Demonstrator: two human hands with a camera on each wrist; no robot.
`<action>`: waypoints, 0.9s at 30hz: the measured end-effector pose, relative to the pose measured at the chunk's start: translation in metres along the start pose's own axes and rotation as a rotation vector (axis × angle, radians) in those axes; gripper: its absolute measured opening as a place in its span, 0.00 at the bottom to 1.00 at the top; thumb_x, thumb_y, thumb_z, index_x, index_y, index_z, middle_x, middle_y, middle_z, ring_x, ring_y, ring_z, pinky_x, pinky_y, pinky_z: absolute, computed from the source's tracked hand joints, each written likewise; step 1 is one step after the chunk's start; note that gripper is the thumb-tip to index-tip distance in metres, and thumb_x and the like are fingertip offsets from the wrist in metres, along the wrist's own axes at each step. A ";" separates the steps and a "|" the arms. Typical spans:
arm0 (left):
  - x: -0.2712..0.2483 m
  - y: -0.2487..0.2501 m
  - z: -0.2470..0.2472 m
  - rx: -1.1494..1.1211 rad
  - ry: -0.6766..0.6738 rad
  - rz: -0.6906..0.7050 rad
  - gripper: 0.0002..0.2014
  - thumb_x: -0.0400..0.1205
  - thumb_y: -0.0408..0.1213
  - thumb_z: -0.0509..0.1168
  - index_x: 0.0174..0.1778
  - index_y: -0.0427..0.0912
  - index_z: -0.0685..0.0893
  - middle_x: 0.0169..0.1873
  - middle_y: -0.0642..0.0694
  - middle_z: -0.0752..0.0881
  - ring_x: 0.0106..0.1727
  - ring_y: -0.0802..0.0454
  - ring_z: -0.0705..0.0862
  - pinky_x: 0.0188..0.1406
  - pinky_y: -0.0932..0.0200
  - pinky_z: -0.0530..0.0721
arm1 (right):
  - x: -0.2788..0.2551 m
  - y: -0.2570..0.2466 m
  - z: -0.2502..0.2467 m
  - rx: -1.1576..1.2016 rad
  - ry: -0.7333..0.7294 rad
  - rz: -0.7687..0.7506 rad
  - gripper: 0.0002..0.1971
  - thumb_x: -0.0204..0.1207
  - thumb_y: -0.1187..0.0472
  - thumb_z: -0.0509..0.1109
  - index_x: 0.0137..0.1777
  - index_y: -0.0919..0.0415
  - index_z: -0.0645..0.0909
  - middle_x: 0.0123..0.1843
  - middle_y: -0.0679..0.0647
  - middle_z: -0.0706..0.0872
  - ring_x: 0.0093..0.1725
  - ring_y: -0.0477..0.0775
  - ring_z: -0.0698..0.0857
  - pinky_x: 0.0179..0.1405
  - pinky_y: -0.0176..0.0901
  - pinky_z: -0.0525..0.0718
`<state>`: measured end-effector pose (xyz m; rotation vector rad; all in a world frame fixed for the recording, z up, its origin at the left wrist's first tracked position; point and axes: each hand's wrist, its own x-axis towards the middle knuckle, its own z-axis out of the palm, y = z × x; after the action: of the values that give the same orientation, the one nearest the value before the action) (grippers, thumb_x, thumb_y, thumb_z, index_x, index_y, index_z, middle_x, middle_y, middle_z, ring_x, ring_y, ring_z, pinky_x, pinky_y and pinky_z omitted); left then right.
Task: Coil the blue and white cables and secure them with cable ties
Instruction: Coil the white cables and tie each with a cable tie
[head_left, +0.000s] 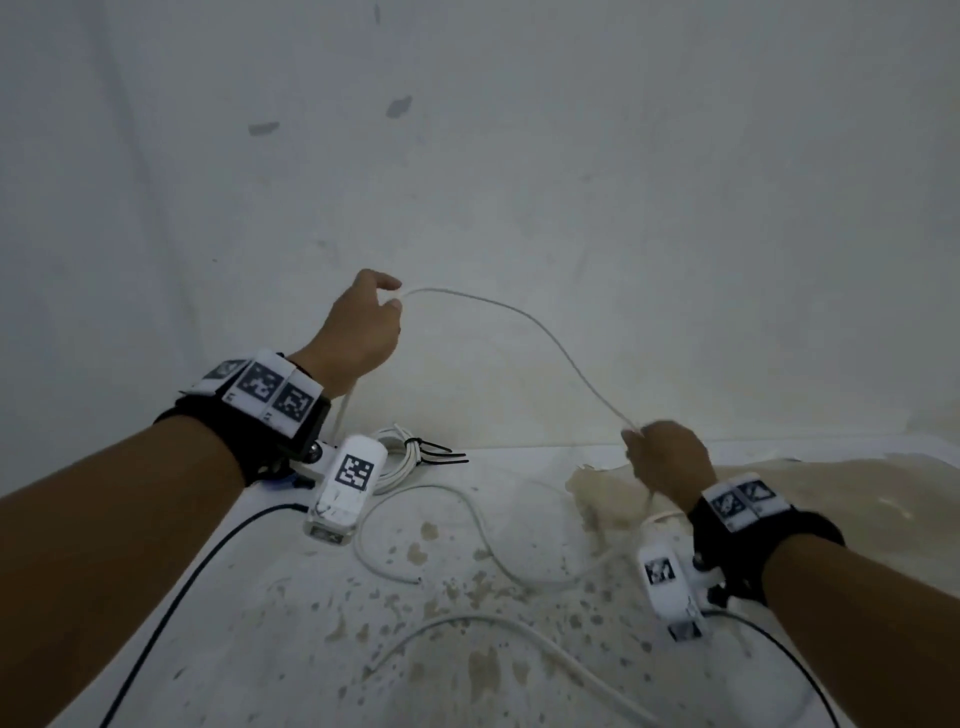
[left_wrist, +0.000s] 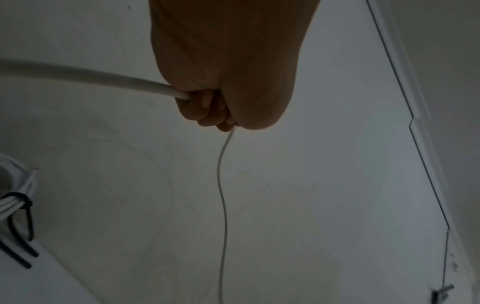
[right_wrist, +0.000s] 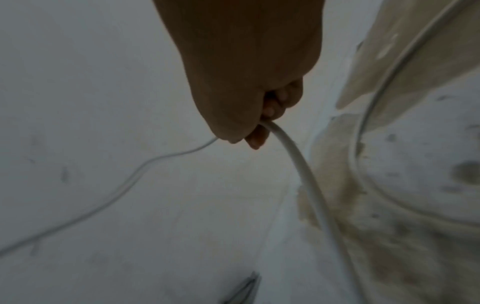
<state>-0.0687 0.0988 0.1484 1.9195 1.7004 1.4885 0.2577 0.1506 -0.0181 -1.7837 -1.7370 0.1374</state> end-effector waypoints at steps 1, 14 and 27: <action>-0.005 0.002 0.006 0.026 -0.036 0.030 0.12 0.89 0.36 0.54 0.65 0.46 0.76 0.44 0.42 0.81 0.33 0.54 0.77 0.25 0.63 0.73 | 0.003 -0.013 -0.013 0.243 0.034 0.034 0.22 0.86 0.49 0.60 0.39 0.62 0.86 0.37 0.59 0.87 0.37 0.61 0.85 0.34 0.43 0.77; -0.033 0.054 0.080 -0.054 -0.287 0.310 0.15 0.88 0.40 0.58 0.38 0.45 0.85 0.20 0.56 0.74 0.22 0.62 0.71 0.25 0.62 0.67 | -0.017 -0.121 -0.098 1.316 -0.187 -0.086 0.18 0.82 0.44 0.66 0.54 0.59 0.84 0.44 0.52 0.85 0.28 0.46 0.74 0.24 0.37 0.70; -0.006 0.069 0.009 -0.765 0.065 -0.125 0.16 0.90 0.39 0.55 0.40 0.37 0.79 0.26 0.48 0.66 0.16 0.59 0.62 0.15 0.66 0.62 | -0.058 -0.129 0.018 0.280 -0.588 -0.250 0.15 0.86 0.53 0.63 0.44 0.62 0.84 0.31 0.49 0.79 0.25 0.48 0.75 0.18 0.38 0.74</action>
<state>-0.0163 0.0758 0.1878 1.3393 1.0025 1.8029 0.1301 0.0934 0.0119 -1.3847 -2.1931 0.8235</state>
